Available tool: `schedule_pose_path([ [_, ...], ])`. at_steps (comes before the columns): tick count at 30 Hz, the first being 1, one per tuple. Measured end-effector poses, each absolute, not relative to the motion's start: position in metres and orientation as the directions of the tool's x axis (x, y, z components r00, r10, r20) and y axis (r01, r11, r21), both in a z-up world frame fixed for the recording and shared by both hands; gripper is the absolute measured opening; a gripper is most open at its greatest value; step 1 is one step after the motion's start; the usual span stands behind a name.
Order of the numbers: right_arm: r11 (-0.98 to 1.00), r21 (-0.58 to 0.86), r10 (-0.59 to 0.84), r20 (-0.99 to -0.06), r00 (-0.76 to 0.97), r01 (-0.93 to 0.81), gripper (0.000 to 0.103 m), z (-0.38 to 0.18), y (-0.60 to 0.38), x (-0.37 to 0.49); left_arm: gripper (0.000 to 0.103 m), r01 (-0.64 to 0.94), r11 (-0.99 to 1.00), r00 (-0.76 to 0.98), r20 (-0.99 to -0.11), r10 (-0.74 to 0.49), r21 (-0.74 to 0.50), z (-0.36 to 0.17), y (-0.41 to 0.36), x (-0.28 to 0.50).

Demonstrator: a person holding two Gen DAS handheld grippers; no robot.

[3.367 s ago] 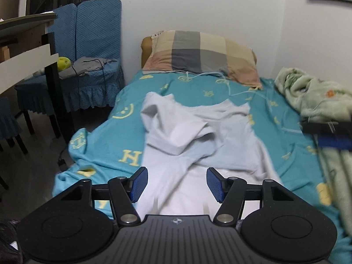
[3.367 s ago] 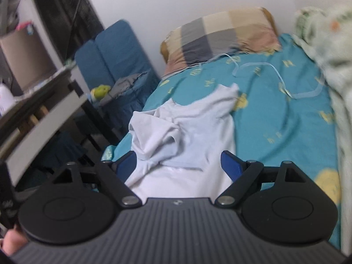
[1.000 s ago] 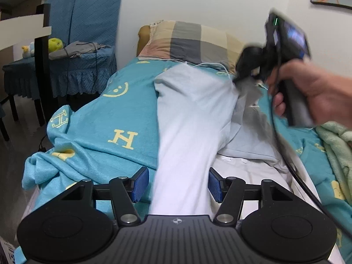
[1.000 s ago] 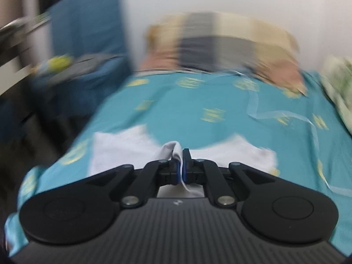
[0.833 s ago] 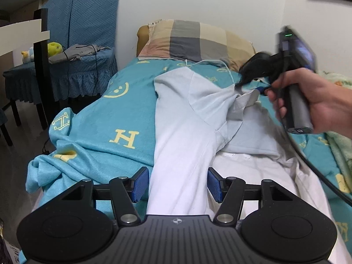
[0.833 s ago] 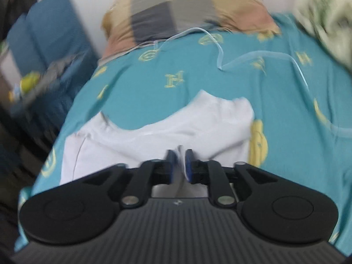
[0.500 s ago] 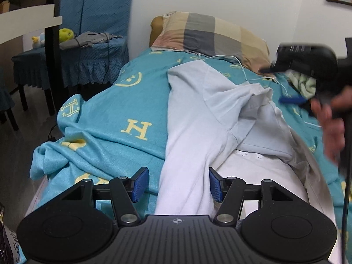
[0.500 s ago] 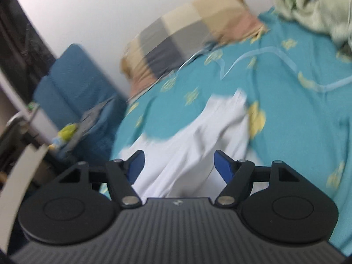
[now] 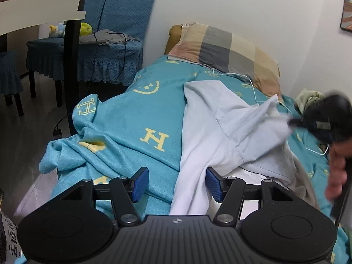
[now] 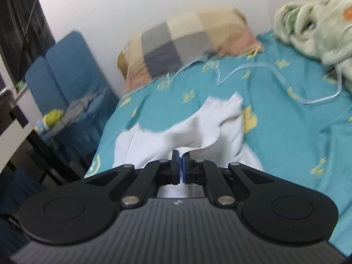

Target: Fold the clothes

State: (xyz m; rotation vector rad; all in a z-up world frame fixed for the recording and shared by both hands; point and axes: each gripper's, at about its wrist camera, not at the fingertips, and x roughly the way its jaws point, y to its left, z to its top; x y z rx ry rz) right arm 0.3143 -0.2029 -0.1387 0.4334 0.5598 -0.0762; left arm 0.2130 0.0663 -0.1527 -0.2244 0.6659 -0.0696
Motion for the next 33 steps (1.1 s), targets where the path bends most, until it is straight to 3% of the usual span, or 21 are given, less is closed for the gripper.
schedule_pose_path([
  [5, 0.871, 0.374, 0.040, -0.698, 0.715, 0.317, 0.005, -0.191, -0.234, 0.312, 0.060, 0.015, 0.979, 0.779, -0.612, -0.139, -0.204, -0.154, 0.061, 0.214],
  [10, 0.854, 0.428, 0.090, -0.682, 0.726, 0.296, 0.007, -0.185, -0.239, 0.304, 0.060, 0.022, 0.982, 0.779, -0.612, -0.136, -0.190, -0.153, 0.061, 0.213],
  [16, 0.884, 0.421, 0.164, -0.684, 0.711, 0.202, 0.008, -0.140, -0.235, 0.257, 0.061, 0.026, 0.982, 0.782, -0.608, -0.138, -0.189, -0.144, 0.065, 0.200],
  [22, 0.942, 0.333, 0.210, -0.698, 0.685, 0.050, 0.008, -0.089, -0.220, 0.153, 0.062, 0.040, 0.953, 0.769, -0.600, -0.221, -0.300, -0.129, 0.073, 0.179],
  [26, 0.934, 0.358, 0.261, -0.682, 0.683, 0.001, 0.008, -0.074, -0.221, 0.096, 0.064, 0.022, 0.923, 0.777, -0.574, -0.257, -0.383, -0.111, 0.085, 0.170],
  [33, 0.922, 0.385, 0.310, -0.658, 0.686, -0.047, 0.008, -0.081, -0.232, 0.048, 0.067, 0.012, 0.920, 0.702, -0.653, -0.286, -0.391, -0.082, 0.098, 0.144],
])
